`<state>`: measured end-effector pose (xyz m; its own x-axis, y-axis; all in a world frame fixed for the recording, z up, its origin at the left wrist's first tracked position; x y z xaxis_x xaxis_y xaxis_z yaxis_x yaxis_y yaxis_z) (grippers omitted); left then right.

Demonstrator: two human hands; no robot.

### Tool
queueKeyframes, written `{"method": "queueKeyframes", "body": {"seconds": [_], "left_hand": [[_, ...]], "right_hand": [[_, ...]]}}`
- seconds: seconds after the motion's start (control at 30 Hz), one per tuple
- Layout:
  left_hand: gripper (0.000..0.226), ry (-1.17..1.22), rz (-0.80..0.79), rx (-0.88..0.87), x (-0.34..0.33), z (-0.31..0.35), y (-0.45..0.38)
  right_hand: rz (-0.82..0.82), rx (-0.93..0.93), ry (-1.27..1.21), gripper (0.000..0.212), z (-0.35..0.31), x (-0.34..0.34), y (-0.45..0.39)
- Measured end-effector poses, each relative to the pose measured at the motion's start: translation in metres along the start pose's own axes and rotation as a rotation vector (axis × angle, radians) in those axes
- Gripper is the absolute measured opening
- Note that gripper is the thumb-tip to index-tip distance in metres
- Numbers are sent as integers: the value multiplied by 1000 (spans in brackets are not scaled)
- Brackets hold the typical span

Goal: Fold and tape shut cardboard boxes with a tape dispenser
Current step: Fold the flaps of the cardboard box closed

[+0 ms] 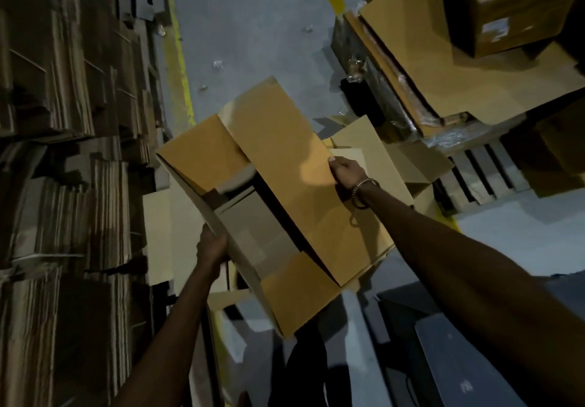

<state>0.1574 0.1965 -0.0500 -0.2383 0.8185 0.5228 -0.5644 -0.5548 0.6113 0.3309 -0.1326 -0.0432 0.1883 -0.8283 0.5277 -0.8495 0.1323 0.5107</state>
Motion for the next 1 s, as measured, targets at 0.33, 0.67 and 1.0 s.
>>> {"method": "queueKeyframes", "body": {"seconds": [0.33,0.67,1.0], "left_hand": [[75,-31,-37,-413,20,113,116],[52,-198,-353,-887,-117,127,367],[40,-597,-667,-1180,-277,22,556]], "right_hand": [[375,41,-307,44,16,158,146],[1007,-143,-344,53,220,332,435],[1363,-641,-542,57,431,281,663]]}}
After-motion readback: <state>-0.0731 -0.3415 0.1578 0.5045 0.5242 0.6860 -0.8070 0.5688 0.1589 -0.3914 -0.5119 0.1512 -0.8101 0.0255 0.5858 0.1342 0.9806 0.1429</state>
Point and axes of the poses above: each hand's wrist, its own y-axis away from the middle knuckle, its own x-axis out of the back of the hand, z = x × y, the point moved 2 cm from there along -y, towards the middle knuckle, and after that the axes turned 6 degrees about z, right-handed, at the moved point
